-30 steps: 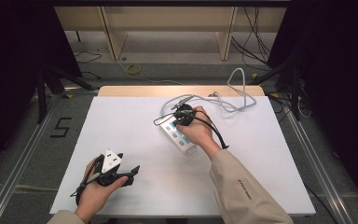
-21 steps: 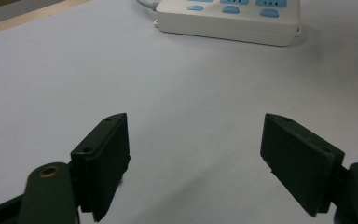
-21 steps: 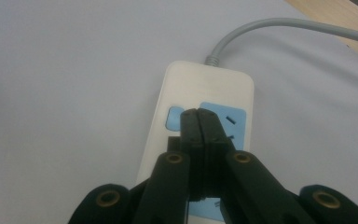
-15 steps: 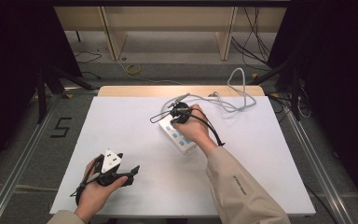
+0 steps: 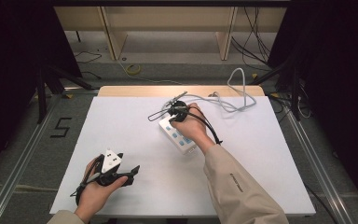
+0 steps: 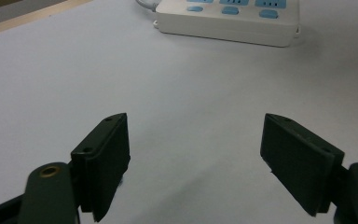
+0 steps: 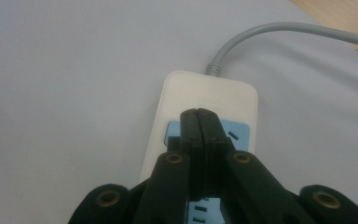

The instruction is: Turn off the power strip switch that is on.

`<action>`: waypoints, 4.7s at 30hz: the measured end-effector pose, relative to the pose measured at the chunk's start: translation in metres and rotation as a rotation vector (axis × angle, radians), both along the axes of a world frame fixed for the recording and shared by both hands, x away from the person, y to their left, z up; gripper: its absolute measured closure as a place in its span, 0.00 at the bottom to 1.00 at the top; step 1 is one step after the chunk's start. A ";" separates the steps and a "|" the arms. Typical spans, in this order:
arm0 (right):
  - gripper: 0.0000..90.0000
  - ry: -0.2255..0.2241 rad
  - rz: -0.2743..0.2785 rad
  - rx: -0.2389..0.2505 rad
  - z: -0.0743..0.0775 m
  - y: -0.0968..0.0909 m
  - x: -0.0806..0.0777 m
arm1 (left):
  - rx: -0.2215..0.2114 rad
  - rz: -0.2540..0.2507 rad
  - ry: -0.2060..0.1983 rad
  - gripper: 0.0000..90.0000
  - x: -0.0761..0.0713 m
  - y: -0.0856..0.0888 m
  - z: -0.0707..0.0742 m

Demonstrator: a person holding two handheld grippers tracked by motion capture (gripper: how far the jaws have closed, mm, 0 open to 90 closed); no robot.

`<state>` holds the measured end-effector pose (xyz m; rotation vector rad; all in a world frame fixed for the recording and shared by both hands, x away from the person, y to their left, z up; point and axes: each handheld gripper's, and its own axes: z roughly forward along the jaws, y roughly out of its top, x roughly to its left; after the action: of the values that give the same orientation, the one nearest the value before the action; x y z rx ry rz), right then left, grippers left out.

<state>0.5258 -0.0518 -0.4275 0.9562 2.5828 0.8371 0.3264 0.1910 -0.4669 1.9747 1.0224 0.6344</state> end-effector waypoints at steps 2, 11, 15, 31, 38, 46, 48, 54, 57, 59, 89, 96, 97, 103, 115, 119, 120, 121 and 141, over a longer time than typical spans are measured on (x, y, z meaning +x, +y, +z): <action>1.00 0.002 -0.004 -0.003 0.000 0.001 0.001 | -0.001 0.000 0.000 0.26 0.000 0.000 0.000; 1.00 0.023 -0.010 -0.013 -0.001 0.004 0.005 | -0.002 -0.002 0.000 0.26 0.000 0.000 0.000; 1.00 0.028 -0.011 -0.017 -0.002 0.005 0.007 | 0.000 -0.003 0.001 0.26 0.000 0.000 0.000; 1.00 0.052 0.002 -0.038 -0.003 0.014 0.011 | -0.002 -0.003 -0.002 0.26 0.000 -0.001 0.000; 1.00 0.075 0.008 -0.053 -0.005 0.017 0.012 | -0.001 -0.005 -0.002 0.26 0.000 0.000 0.000; 1.00 0.090 0.013 -0.073 -0.005 0.022 0.014 | -0.004 -0.004 -0.002 0.26 0.000 -0.001 0.000; 1.00 0.095 0.015 -0.078 -0.005 0.024 0.014 | -0.006 -0.004 -0.002 0.26 0.000 -0.001 0.000; 1.00 0.107 0.014 -0.094 -0.006 0.027 0.015 | -0.005 -0.004 -0.001 0.26 0.001 -0.001 0.000; 1.00 0.116 0.015 -0.103 -0.007 0.028 0.016 | -0.004 -0.005 -0.001 0.26 0.001 -0.001 0.000; 1.00 0.122 0.014 -0.108 -0.007 0.028 0.017 | -0.004 -0.006 0.000 0.26 0.001 -0.001 0.000; 1.00 0.197 -0.006 -0.162 -0.007 0.033 0.024 | 0.005 -0.014 0.003 0.27 0.001 -0.002 0.000; 1.00 0.203 -0.021 -0.169 -0.007 0.035 0.023 | 0.009 -0.015 0.002 0.27 0.001 -0.003 0.000; 1.00 0.202 -0.023 -0.169 -0.007 0.035 0.023 | 0.007 -0.014 0.003 0.27 0.001 -0.003 0.000; 1.00 0.203 -0.026 -0.180 -0.007 0.036 0.023 | 0.008 -0.016 0.004 0.27 0.001 -0.003 0.000; 1.00 0.194 -0.019 -0.222 -0.007 0.041 0.023 | 0.008 -0.017 0.003 0.27 0.002 -0.003 0.000; 1.00 0.188 -0.016 -0.230 -0.007 0.042 0.023 | 0.008 -0.017 0.002 0.27 0.002 -0.004 0.000; 1.00 0.191 -0.016 -0.231 -0.007 0.042 0.023 | 0.008 -0.017 0.004 0.27 0.002 -0.003 0.000; 1.00 0.191 -0.014 -0.232 -0.007 0.042 0.023 | 0.008 -0.017 0.004 0.27 0.002 -0.004 -0.001; 1.00 0.184 -0.016 -0.215 -0.007 0.040 0.022 | 0.009 -0.017 0.004 0.27 0.002 -0.003 0.000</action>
<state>0.5475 -0.0117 -0.4343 1.0294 2.7454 0.4728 0.3280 0.1885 -0.4672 1.9910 1.0058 0.6276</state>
